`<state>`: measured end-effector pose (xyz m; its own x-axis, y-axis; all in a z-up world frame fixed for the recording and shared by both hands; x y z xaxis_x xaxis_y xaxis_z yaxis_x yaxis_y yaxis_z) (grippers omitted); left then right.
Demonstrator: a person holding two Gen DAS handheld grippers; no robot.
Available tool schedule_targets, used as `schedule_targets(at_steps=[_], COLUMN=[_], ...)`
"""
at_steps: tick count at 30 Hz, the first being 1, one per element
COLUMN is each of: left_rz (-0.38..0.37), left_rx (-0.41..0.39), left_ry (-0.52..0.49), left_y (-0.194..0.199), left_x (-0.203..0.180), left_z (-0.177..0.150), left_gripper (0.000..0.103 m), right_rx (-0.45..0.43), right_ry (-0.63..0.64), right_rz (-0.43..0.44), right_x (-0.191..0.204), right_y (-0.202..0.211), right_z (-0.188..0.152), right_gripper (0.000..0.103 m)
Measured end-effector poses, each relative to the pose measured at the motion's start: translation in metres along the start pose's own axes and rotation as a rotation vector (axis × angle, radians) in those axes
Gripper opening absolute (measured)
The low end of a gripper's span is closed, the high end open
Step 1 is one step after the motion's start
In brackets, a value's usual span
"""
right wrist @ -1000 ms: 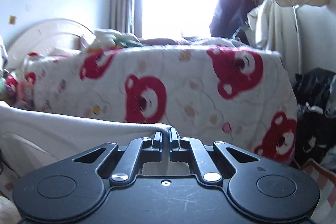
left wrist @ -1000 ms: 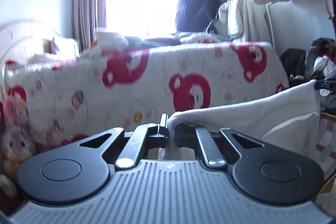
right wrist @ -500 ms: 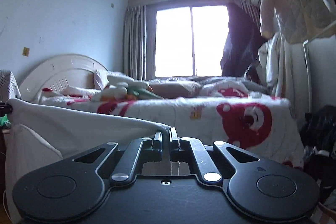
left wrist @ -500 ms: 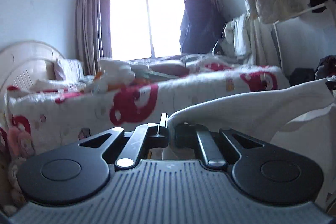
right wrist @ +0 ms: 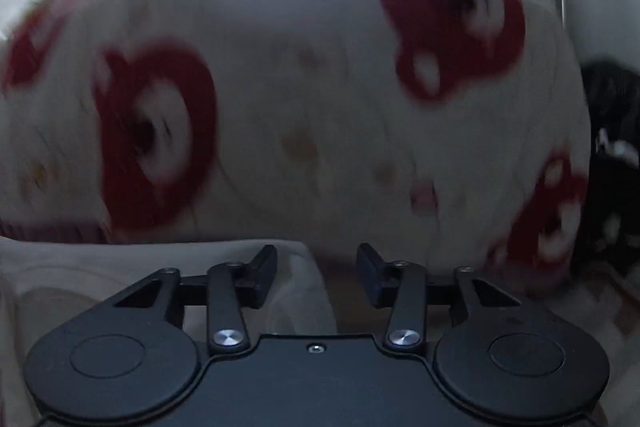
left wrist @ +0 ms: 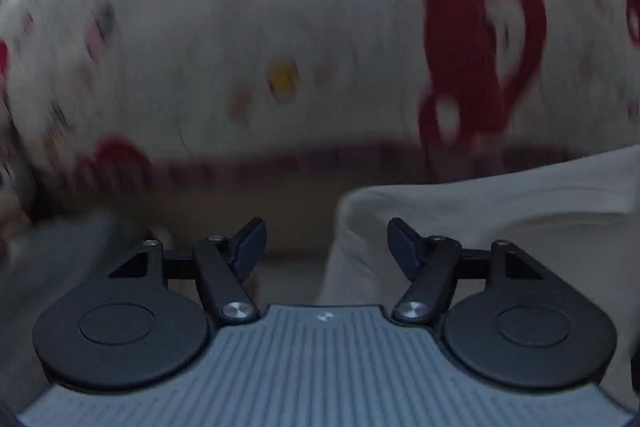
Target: Fold clothes
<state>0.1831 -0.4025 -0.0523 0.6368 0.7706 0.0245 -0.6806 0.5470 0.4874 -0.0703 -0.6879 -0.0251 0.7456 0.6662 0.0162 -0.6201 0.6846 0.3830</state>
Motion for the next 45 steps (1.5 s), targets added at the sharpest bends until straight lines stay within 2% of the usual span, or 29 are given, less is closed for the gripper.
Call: schedule_targets(at_steps=[4,7,9,12,15,17,20,22,24,26,28,30,32,35,37,38,42,45], left_rz=[-0.112,-0.145,-0.157,-0.209,-0.32,-0.391,-0.469,-0.53,-0.538,-0.542,-0.547,-0.547,-0.522,-0.524,-0.544,-0.564,-0.651,-0.695], left_rx=[0.249,0.366,0.426,0.408,0.369,0.358,0.379,0.426,0.419,0.408,0.397,0.4,0.399,0.388,0.344,0.327,0.249,0.199], left_ry=[0.086,0.135,0.133,0.094,0.082,0.062,0.015,0.058,0.025,-0.012,-0.049,-0.047,-0.061,-0.067,-0.09,-0.096,-0.096,-0.076], left_y=[-0.019,-0.016,-0.008,0.01,0.031,0.044,0.056,0.052,0.057,0.063,0.068,0.07,0.07,0.075,0.083,0.087,0.101,0.104], left_x=[-0.014,-0.021,-0.026,-0.036,-0.048,-0.059,-0.074,-0.081,-0.086,-0.091,-0.095,-0.096,-0.097,-0.098,-0.103,-0.106,-0.11,-0.112], left_z=[-0.101,-0.155,-0.18,-0.179,-0.174,-0.178,-0.194,-0.201,-0.202,-0.203,-0.203,-0.202,-0.203,-0.202,-0.199,-0.197,-0.19,-0.184], left_gripper=[0.063,0.059,0.05,0.047,0.047,0.047,0.048,0.048,0.048,0.048,0.049,0.05,0.05,0.05,0.05,0.05,0.053,0.053], right_rx=[0.218,0.407,0.528,0.633,0.67,0.706,0.783,0.84,0.884,0.943,0.989,1.01,1.038,1.092,1.055,1.029,0.859,0.777], right_ry=[-0.084,-0.162,-0.215,-0.27,-0.363,-0.397,-0.389,-0.391,-0.451,-0.535,-0.601,-0.624,-0.626,-0.599,-0.554,-0.529,-0.434,-0.442], right_rz=[0.112,0.179,0.197,0.26,0.35,0.377,0.329,0.254,0.208,0.203,0.179,0.115,0.097,0.189,0.258,0.293,0.377,0.468], right_x=[-0.013,-0.028,-0.036,-0.032,-0.018,-0.007,0.002,0.0,-0.006,-0.01,-0.014,-0.018,-0.017,0.003,0.016,0.022,0.028,0.026], right_y=[-0.008,-0.002,0.013,0.033,0.051,0.061,0.068,0.075,0.075,0.073,0.072,0.073,0.075,0.071,0.071,0.072,0.067,0.058], right_z=[-0.093,-0.158,-0.19,-0.209,-0.216,-0.226,-0.248,-0.262,-0.277,-0.291,-0.303,-0.312,-0.32,-0.323,-0.314,-0.309,-0.264,-0.234], right_gripper=[0.05,0.05,0.05,0.05,0.053,0.057,0.059,0.059,0.059,0.059,0.067,0.067,0.067,0.065,0.023,0.007,0.007,0.007])
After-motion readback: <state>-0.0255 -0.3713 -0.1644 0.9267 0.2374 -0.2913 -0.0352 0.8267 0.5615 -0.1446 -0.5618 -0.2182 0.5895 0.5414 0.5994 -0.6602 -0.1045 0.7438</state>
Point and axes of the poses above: each gripper's, at about its wrist camera, not at the fingertips, and y roughly against the way its jaws point, x to its left, z to its top, the point moved 4 cm from there along -y, roughly the way its jaws point, and after that the axes turned 9 degrees about -x, right-handed, at the moved point
